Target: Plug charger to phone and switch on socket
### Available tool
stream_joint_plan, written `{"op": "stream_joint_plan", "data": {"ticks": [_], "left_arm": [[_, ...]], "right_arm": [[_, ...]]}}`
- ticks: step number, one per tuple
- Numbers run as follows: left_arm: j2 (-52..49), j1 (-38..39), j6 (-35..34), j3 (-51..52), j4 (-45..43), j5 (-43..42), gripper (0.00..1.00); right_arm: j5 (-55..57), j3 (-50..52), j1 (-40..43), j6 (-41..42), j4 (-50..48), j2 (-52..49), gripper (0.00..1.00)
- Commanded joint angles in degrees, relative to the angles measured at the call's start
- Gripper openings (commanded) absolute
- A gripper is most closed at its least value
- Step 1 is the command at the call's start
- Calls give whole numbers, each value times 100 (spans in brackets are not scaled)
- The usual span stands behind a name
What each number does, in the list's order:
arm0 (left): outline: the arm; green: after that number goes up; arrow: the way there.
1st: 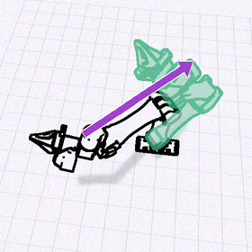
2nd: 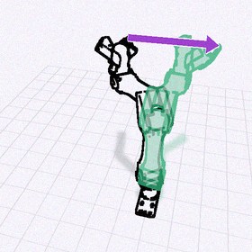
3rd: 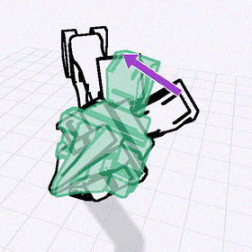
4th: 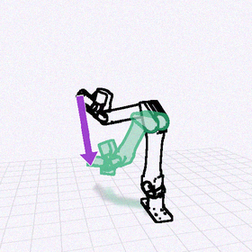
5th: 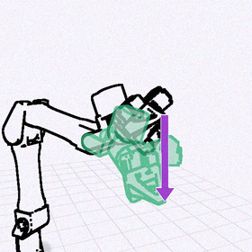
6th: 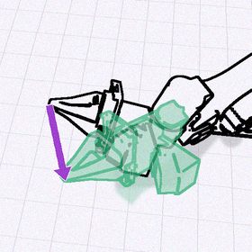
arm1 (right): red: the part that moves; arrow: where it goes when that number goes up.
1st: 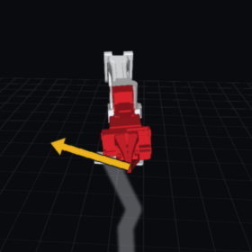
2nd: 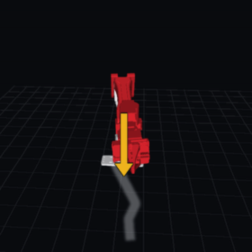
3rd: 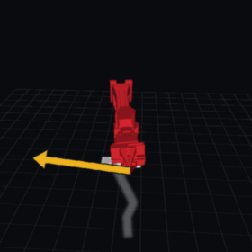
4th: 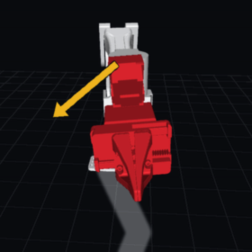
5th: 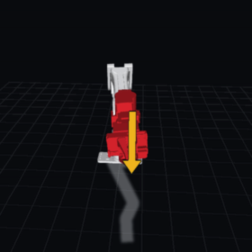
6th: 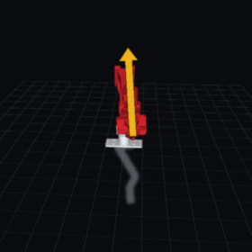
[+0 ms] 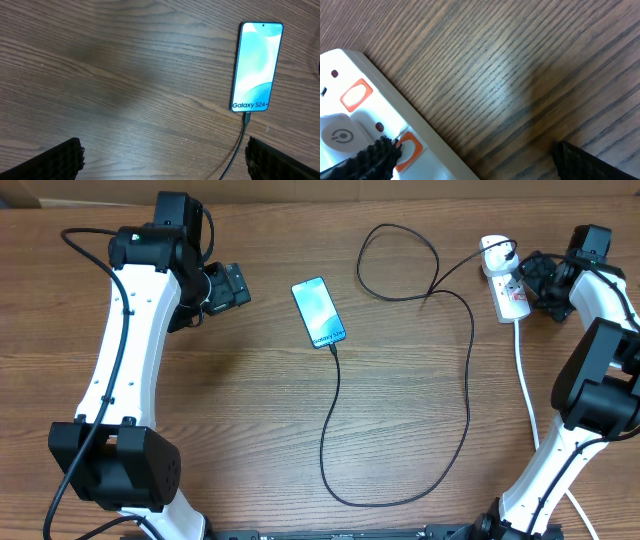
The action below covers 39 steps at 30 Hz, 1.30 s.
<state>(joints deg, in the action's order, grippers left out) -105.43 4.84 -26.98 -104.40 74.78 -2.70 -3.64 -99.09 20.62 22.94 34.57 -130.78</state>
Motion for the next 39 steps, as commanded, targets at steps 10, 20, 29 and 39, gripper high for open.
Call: {"op": "stream_joint_plan", "data": {"ticks": [10, 20, 29, 39], "left_arm": [[31, 4, 42, -44, -11, 79, 100], [31, 4, 42, -44, -11, 79, 100], [31, 4, 42, -44, -11, 79, 100], [31, 4, 39, -44, -11, 79, 100]], "right_arm": [[-52, 50, -114, -42, 190, -103, 100], [-31, 50, -269, -42, 151, -103, 100], [-31, 50, -269, -42, 151, -103, 100], [-31, 52, -269, -42, 238, -105, 100]]}}
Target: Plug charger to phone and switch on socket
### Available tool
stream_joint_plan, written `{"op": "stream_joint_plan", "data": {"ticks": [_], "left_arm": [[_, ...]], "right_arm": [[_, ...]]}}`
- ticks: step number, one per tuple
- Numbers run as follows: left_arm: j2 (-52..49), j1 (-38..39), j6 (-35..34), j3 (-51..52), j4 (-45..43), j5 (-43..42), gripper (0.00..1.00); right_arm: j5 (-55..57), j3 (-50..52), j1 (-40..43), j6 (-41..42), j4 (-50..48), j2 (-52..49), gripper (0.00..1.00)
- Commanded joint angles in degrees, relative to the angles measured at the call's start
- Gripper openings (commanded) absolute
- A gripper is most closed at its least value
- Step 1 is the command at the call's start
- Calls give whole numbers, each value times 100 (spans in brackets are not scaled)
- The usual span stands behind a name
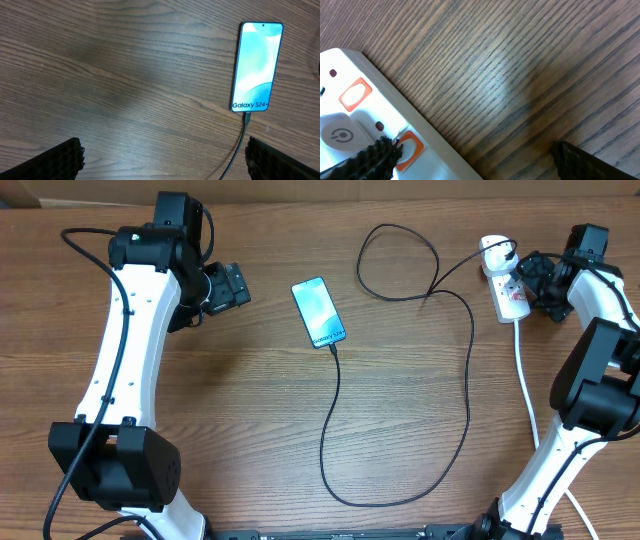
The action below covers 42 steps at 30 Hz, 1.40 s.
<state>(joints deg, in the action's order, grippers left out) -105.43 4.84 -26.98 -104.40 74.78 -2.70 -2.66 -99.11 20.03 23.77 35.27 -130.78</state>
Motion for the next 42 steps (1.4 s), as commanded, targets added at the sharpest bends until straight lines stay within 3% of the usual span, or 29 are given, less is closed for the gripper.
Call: {"op": "stream_joint_plan", "data": {"ticks": [1, 17, 25, 42], "left_arm": [[31, 4, 42, -44, -11, 79, 100], [31, 4, 42, -44, -11, 79, 100], [31, 4, 42, -44, -11, 79, 100], [31, 4, 42, -44, -9, 79, 100]], "right_arm": [[-127, 55, -210, -127, 177, -105, 100], [-131, 494, -210, -122, -85, -105, 100], [-133, 229, -146, -125, 17, 31, 100], [92, -68, 4, -120, 970, 2688, 100]]}}
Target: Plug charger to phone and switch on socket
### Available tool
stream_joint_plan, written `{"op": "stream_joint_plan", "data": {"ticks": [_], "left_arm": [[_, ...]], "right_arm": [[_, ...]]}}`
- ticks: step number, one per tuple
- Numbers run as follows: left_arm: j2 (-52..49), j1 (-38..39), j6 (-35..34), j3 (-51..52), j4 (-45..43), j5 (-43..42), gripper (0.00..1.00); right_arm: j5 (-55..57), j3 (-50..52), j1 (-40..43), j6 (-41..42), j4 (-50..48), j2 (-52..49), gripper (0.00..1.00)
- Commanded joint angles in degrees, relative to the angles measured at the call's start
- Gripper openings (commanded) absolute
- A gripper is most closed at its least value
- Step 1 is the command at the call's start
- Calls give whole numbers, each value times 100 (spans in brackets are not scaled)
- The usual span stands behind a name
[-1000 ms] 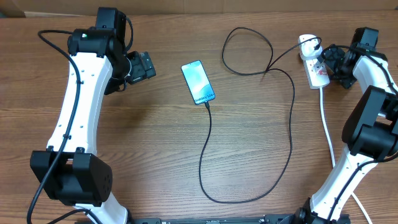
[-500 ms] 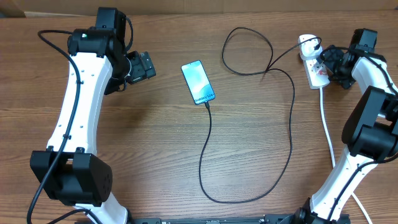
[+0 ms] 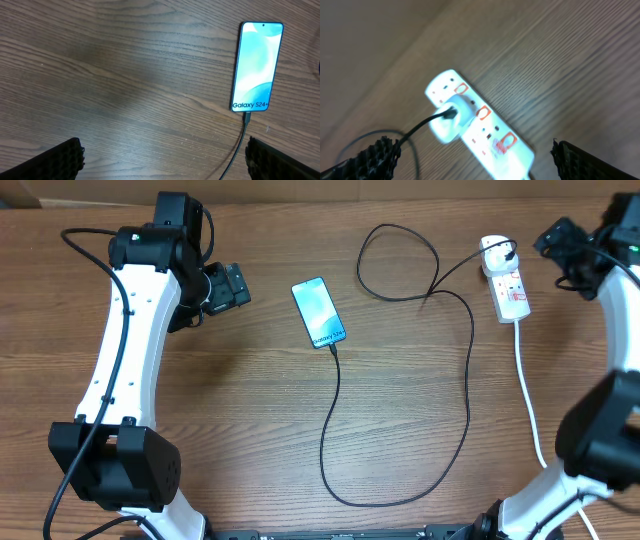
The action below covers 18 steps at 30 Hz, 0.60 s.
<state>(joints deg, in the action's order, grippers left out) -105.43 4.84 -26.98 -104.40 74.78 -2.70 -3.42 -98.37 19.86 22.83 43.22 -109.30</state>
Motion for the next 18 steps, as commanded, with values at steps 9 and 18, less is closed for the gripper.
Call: {"op": "stream_joint_plan", "data": {"ticks": [9, 18], "left_arm": [[31, 4, 42, -44, -11, 79, 100], [31, 4, 42, -44, -11, 79, 100]], "right_arm": [[251, -140, 22, 87, 1558, 2076, 100], [275, -133, 24, 463, 2540, 3390, 100]]}}
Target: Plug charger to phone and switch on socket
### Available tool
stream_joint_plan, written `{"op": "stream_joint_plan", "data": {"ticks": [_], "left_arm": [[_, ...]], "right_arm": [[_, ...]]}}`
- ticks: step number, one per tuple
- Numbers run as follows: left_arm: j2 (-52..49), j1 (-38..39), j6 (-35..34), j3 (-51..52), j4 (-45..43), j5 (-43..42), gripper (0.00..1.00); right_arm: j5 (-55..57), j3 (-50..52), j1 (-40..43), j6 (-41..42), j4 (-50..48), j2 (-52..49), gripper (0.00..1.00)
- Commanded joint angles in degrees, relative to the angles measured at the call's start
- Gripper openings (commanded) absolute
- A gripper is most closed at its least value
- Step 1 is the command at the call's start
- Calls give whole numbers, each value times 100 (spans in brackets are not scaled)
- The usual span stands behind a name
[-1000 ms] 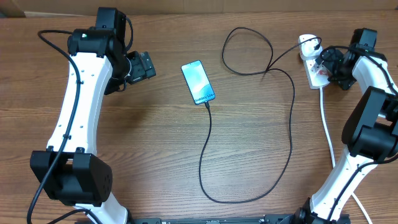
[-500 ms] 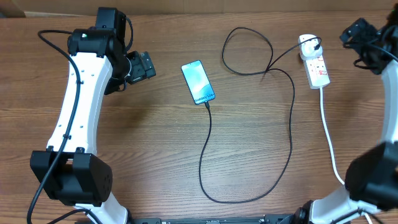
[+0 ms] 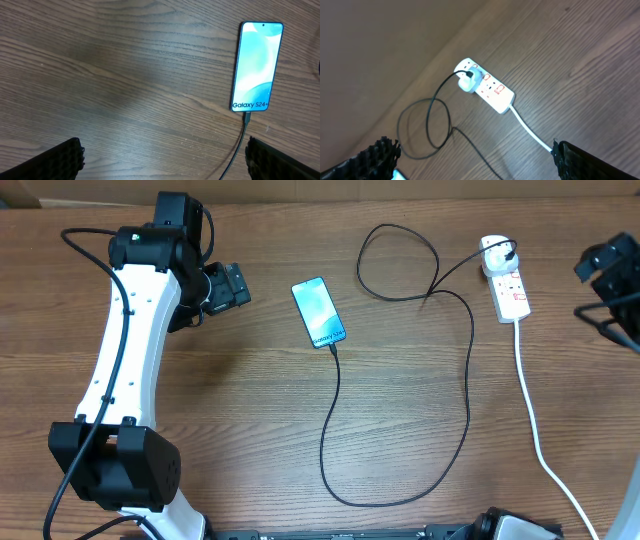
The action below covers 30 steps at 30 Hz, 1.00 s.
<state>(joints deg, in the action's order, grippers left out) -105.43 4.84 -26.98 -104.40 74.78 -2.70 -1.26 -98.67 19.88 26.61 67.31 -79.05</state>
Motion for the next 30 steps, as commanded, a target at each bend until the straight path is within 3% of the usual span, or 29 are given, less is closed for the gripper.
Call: {"op": "stream_joint_plan", "data": {"ticks": [1, 21, 30], "left_arm": [[31, 4, 42, -44, -9, 79, 100], [31, 4, 42, -44, -9, 79, 100], [31, 4, 42, -44, -9, 79, 100]], "right_arm": [[55, -103, 22, 87, 319, 527, 100], [31, 122, 7, 20, 1652, 1447, 100], [-33, 122, 7, 20, 2647, 1346, 100]]}}
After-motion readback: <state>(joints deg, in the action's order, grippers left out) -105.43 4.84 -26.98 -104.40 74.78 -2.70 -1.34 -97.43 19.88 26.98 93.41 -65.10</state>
